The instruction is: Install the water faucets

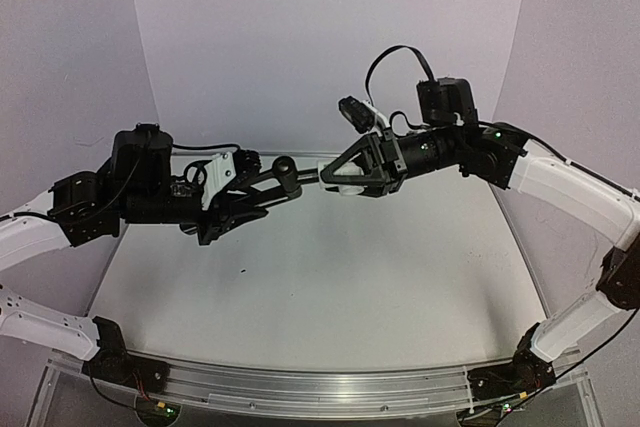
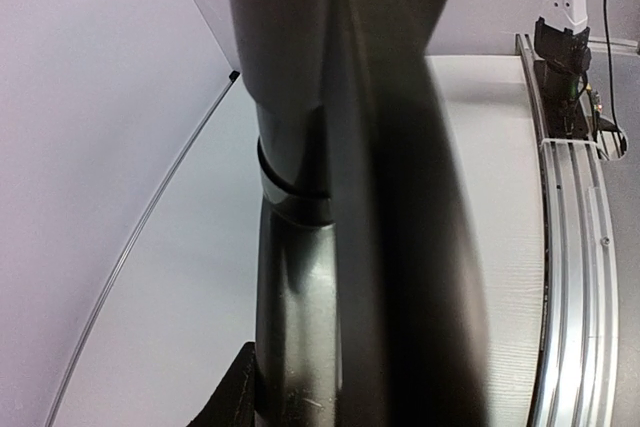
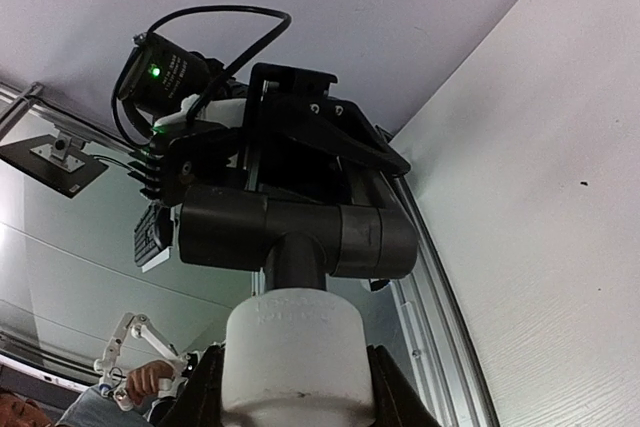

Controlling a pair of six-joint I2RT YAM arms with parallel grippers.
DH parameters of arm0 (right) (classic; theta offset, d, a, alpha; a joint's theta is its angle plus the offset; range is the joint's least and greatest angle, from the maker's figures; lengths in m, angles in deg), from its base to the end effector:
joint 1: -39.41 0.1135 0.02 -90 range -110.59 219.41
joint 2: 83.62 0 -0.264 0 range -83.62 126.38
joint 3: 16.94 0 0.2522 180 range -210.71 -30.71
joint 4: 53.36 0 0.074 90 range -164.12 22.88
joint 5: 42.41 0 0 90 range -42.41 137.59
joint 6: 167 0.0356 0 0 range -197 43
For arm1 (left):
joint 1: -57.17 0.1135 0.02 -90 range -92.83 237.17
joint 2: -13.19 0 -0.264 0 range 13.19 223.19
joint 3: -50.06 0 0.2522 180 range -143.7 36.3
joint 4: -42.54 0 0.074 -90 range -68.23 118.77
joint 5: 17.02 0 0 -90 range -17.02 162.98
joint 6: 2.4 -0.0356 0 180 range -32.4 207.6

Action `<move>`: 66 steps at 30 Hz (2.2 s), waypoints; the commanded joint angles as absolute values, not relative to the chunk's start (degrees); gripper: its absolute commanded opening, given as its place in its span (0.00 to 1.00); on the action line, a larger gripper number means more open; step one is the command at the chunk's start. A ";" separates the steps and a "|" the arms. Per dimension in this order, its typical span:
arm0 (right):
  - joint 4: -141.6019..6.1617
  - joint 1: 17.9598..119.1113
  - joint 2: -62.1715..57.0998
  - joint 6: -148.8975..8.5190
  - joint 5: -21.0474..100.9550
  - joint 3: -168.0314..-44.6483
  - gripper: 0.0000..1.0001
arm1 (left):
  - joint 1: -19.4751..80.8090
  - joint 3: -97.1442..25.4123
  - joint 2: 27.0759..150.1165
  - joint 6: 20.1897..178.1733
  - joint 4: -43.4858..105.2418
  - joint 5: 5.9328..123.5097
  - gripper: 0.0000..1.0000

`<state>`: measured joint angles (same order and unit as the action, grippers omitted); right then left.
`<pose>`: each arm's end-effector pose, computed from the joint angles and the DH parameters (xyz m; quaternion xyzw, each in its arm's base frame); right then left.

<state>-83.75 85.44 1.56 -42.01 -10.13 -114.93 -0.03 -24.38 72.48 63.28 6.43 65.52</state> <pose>0.2091 0.2601 0.4044 -0.3518 0.6759 0.6322 0.1404 0.1211 -0.1964 0.3673 0.5647 0.5987 -0.2115 0.5272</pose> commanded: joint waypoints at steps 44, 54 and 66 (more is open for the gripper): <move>-77.91 93.09 -18.75 -151.81 23.13 -100.41 0.97 | 4.15 -41.45 85.25 105.71 2.35 21.49 0.00; -78.22 93.41 -19.22 -153.89 22.27 -99.88 0.53 | 4.17 -43.14 87.54 104.87 0.95 19.06 0.00; -81.66 93.46 -15.68 -126.46 20.48 -107.02 0.19 | 3.91 -40.11 82.72 92.96 0.62 29.10 0.00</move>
